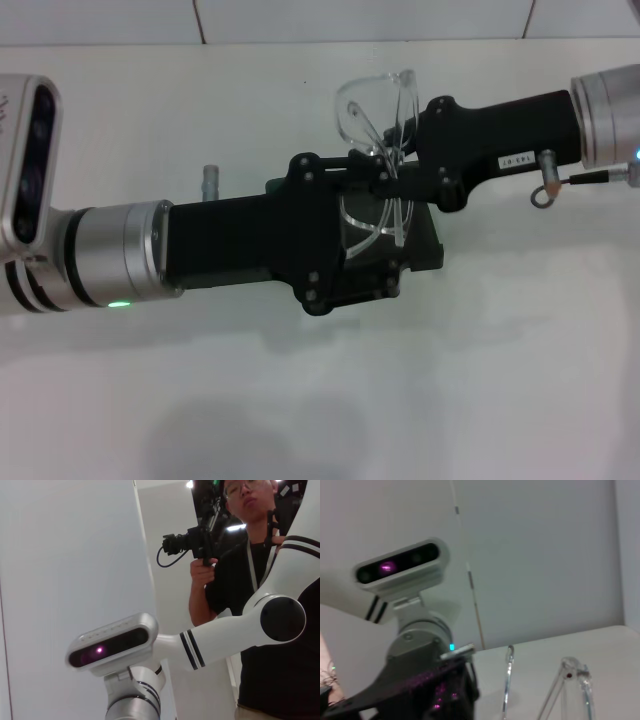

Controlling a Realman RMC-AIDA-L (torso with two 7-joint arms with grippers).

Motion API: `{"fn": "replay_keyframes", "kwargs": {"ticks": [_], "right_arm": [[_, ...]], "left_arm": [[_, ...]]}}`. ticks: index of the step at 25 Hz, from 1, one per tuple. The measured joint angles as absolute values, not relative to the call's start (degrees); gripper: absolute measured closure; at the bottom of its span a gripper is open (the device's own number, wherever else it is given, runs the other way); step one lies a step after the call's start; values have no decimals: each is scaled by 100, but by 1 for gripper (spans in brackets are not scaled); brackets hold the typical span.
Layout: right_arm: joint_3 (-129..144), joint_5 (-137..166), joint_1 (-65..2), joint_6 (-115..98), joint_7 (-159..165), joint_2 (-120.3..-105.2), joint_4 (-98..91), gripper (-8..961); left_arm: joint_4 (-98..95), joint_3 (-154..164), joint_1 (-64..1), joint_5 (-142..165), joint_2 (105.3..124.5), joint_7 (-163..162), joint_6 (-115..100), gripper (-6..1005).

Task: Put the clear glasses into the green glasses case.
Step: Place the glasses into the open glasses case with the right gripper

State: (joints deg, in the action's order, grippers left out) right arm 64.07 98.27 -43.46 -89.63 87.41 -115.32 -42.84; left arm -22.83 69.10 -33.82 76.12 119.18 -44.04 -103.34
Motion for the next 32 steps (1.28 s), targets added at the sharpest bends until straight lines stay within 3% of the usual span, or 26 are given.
{"fn": "replay_keyframes", "kwargs": {"ticks": [17,32], "right_arm": [[6420,9816,-4301,-9382,8414,-11540,-4290,821],[6699,11193,-4037,-8520,9863,-11537,-6321,800]], "left_arm": [[-2265,6908,-3364,7616,11936,-4448,-10211,466],[-2342,5712,-2435,7441,11950,-4306,-10229,466]]}}
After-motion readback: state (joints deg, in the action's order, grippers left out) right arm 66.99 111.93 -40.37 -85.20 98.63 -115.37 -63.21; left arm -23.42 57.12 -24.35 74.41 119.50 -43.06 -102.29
